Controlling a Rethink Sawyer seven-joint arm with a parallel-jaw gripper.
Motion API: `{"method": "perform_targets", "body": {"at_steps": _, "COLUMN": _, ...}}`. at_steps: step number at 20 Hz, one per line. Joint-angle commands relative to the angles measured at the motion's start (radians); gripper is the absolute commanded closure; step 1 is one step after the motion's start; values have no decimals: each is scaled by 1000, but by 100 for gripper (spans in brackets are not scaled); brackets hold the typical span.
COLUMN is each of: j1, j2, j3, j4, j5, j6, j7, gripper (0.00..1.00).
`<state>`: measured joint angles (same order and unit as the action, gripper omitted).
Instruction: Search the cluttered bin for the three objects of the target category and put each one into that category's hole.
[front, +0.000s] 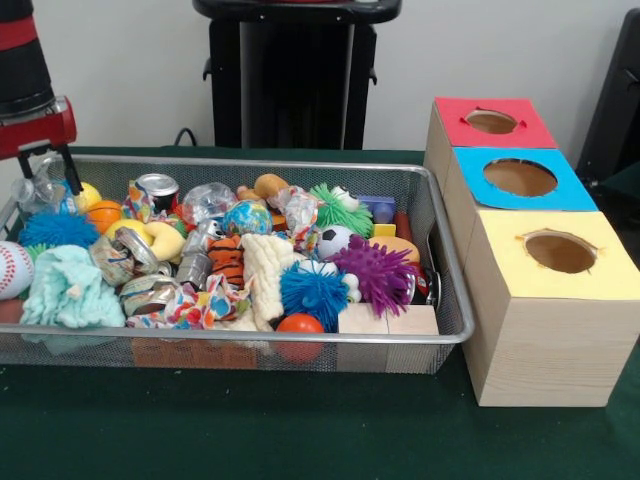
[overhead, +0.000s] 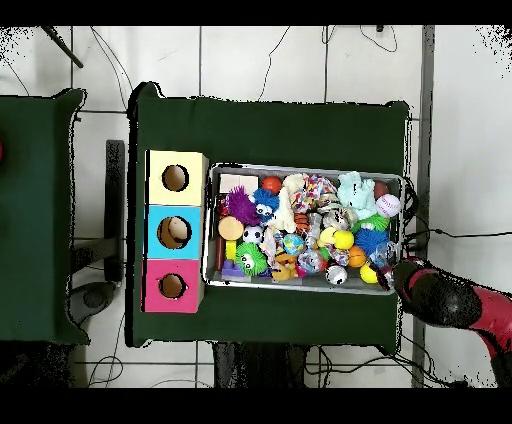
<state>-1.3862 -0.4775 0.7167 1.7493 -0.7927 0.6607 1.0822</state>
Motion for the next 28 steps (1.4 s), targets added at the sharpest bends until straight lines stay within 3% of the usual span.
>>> {"method": "perform_targets", "body": {"at_steps": 1, "j1": -9, "j2": 55, "j3": 21, "j4": -10, "j5": -100, "j6": -12, "j7": -258, "gripper": 100}}
{"method": "perform_targets", "body": {"at_steps": 8, "j1": -23, "j2": 59, "j3": 37, "j4": 9, "j5": -99, "j6": -33, "j7": -260, "gripper": 100}}
{"method": "perform_targets", "body": {"at_steps": 11, "j1": -19, "j2": 27, "j3": 33, "j4": 45, "j5": -78, "j6": -37, "j7": -197, "gripper": 100}}
{"method": "perform_targets", "body": {"at_steps": 14, "j1": 8, "j2": -109, "j3": 33, "j4": 137, "j5": -37, "j6": -13, "j7": -114, "gripper": 100}}
{"method": "perform_targets", "body": {"at_steps": 20, "j1": 61, "j2": -438, "j3": 73, "j4": 336, "j5": 139, "j6": 26, "j7": 56, "gripper": 100}}
{"method": "perform_targets", "body": {"at_steps": 24, "j1": 117, "j2": -599, "j3": 87, "j4": 408, "j5": 286, "j6": 65, "j7": 94, "gripper": 100}}
{"method": "perform_targets", "body": {"at_steps": 28, "j1": 186, "j2": -694, "j3": 69, "j4": 458, "j5": 417, "j6": 77, "j7": 124, "gripper": 100}}
